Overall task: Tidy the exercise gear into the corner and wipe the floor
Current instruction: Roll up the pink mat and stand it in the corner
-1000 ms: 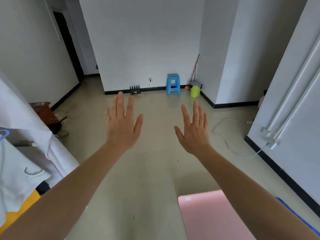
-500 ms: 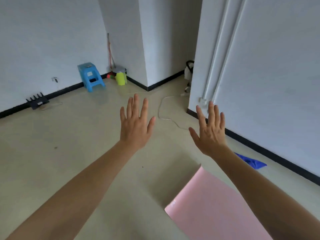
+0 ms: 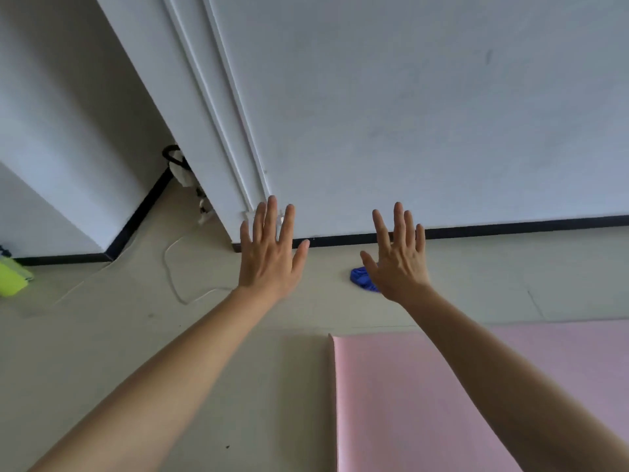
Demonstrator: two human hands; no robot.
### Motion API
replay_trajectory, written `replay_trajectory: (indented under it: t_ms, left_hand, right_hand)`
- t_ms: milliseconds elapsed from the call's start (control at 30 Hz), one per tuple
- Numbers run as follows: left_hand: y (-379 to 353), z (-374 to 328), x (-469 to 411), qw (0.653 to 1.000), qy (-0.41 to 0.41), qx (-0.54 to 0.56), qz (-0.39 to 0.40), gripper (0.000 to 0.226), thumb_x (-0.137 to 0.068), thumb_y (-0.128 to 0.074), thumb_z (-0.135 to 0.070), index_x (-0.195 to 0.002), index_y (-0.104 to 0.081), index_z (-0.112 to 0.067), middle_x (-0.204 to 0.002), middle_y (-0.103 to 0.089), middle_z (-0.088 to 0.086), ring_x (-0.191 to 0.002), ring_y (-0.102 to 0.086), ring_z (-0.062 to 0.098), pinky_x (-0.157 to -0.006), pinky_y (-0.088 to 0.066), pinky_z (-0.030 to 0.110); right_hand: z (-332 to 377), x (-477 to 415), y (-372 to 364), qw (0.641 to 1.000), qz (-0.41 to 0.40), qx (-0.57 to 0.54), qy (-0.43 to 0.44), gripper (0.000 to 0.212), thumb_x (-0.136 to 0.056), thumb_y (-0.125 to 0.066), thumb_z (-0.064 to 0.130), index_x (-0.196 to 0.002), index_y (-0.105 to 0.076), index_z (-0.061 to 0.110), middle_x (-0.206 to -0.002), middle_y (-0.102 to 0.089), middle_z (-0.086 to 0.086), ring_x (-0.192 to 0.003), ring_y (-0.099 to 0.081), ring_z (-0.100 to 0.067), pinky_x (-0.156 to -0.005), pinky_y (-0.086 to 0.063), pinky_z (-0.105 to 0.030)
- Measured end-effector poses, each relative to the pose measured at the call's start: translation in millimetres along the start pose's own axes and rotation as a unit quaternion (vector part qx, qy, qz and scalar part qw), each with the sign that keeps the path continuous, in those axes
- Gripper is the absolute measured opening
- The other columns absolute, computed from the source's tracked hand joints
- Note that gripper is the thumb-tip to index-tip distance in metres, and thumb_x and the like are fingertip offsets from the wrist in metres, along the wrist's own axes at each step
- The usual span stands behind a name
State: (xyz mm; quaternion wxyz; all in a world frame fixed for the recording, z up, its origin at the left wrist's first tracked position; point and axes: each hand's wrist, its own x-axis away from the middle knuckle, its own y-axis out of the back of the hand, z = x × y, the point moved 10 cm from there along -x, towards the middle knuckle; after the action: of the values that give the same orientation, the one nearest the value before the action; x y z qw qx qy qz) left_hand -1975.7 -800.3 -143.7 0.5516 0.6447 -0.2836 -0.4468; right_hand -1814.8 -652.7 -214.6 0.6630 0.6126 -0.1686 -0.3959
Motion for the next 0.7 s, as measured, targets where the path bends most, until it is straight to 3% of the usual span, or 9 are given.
replay_trajectory:
  t_ms: [133,367,500,600,700]
  left_hand:
    - [-20.2,-26.5,-74.3,0.995,-0.094,0.026,-0.001,0.066,-0.101,-0.024,-0.050,-0.156,-0.014,-0.014,-0.164,-0.001,0.016,-0.150,-0.005,0.034,-0.118,-0.013,0.056]
    - [-98.2,-98.6,-148.2,0.953,-0.290,0.071,0.050,0.072,-0.097,-0.017,-0.053,-0.155,-0.019,-0.011,-0.163,-0.007,0.019,-0.148,-0.014,0.037,-0.114,-0.021,0.059]
    - [-127.1,-130.2,-149.7,0.910,-0.391,0.107,0.086,0.074,-0.095,-0.014,-0.054,-0.156,-0.016,-0.013,-0.164,-0.003,0.017,-0.150,-0.008,0.034,-0.116,-0.016,0.058]
    - [-139.0,-151.4,-135.8,0.869,-0.467,0.131,0.102,0.076,-0.093,-0.010,-0.055,-0.157,-0.012,-0.014,-0.164,0.000,0.015,-0.151,-0.004,0.032,-0.118,-0.012,0.056]
    - [-155.2,-167.6,-114.3,0.845,-0.504,0.135,0.121,0.070,-0.098,-0.019,-0.052,-0.157,-0.011,-0.015,-0.164,0.003,0.014,-0.151,-0.001,0.031,-0.119,-0.010,0.056]
  right_hand:
    - [-46.4,-8.3,15.7,0.995,-0.034,0.020,-0.087,0.082,-0.095,-0.053,0.047,-0.159,-0.011,0.017,-0.163,-0.001,-0.025,-0.149,-0.011,-0.044,-0.119,-0.017,-0.057]
    - [-115.6,35.4,9.3,0.944,-0.071,0.057,-0.316,0.081,-0.098,-0.048,0.047,-0.159,-0.001,0.022,-0.164,0.007,-0.019,-0.152,-0.001,-0.039,-0.122,-0.002,-0.054]
    - [-108.9,83.8,-1.6,0.890,-0.069,0.089,-0.442,0.081,-0.096,-0.053,0.045,-0.159,-0.008,0.021,-0.164,-0.001,-0.021,-0.150,-0.009,-0.041,-0.121,-0.009,-0.056]
    - [-82.5,117.8,-11.9,0.857,-0.058,0.116,-0.499,0.083,-0.094,-0.056,0.045,-0.159,-0.011,0.021,-0.164,-0.004,-0.020,-0.150,-0.013,-0.041,-0.121,-0.013,-0.056]
    - [-53.5,153.2,-21.5,0.837,-0.056,0.127,-0.530,0.083,-0.090,-0.062,0.043,-0.158,-0.019,0.019,-0.162,-0.014,-0.021,-0.147,-0.024,-0.042,-0.118,-0.022,-0.057]
